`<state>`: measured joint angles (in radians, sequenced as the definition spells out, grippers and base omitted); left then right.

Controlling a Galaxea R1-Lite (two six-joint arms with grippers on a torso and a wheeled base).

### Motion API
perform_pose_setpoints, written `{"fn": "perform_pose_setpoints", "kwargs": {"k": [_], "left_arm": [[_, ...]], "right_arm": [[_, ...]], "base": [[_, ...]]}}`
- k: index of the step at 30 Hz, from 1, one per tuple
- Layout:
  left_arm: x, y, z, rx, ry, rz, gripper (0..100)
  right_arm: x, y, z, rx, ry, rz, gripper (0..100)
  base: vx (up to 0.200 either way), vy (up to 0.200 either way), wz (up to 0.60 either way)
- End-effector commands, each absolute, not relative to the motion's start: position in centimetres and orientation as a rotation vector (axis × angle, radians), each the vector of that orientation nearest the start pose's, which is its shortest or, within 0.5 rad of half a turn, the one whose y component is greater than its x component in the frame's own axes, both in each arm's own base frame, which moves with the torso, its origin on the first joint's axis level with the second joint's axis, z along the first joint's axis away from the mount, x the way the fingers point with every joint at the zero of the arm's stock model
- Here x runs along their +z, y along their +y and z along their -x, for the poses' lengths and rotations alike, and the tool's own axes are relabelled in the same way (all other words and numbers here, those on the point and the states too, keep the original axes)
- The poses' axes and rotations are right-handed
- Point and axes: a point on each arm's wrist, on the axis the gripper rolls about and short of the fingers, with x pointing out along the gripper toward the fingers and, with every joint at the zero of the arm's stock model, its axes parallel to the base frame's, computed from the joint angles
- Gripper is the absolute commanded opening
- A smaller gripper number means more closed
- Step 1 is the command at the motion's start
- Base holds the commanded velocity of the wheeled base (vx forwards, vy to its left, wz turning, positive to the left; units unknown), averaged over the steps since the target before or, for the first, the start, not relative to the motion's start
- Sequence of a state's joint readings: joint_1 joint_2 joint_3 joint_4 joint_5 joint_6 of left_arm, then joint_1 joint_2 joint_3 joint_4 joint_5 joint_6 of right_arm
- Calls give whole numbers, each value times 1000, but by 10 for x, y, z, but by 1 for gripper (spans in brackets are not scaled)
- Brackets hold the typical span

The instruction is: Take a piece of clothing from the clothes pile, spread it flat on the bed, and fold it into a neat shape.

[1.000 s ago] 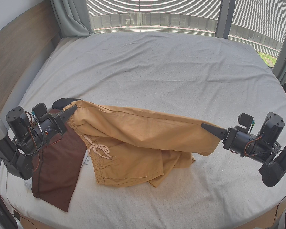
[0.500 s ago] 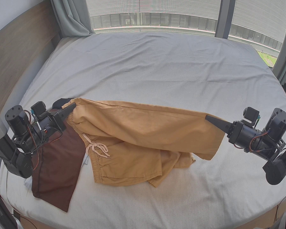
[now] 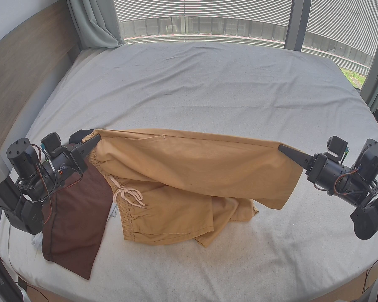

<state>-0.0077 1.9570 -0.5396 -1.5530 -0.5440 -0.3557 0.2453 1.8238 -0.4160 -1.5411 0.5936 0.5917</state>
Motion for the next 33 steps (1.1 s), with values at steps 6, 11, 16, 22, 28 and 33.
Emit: {"fn": "perform_pose_setpoints", "kwargs": {"k": [6, 11, 16, 22, 28, 33], "left_arm": [[134, -14, -311, -564, -47, 307, 0], [134, -14, -311, -565, -48, 308, 0], [134, -13, -312, -562, -48, 308, 0], [134, -12, -313, -557, -49, 308, 0], [134, -12, -313, -557, -49, 308, 0], [133, -12, -313, -558, -47, 308, 0]], "right_arm": [[145, 72, -268, 827, 101, -529, 0], [145, 67, -271, 809, 95, -528, 0], [145, 64, -272, 802, 90, -527, 0], [146, 59, -274, 783, 81, -525, 0], [145, 58, -275, 782, 81, -525, 0], [144, 59, -276, 782, 87, -525, 0]], "base": [[0, 0, 0], [0, 0, 0], [0, 0, 0], [0, 0, 0], [0, 0, 0], [0, 0, 0]]}}
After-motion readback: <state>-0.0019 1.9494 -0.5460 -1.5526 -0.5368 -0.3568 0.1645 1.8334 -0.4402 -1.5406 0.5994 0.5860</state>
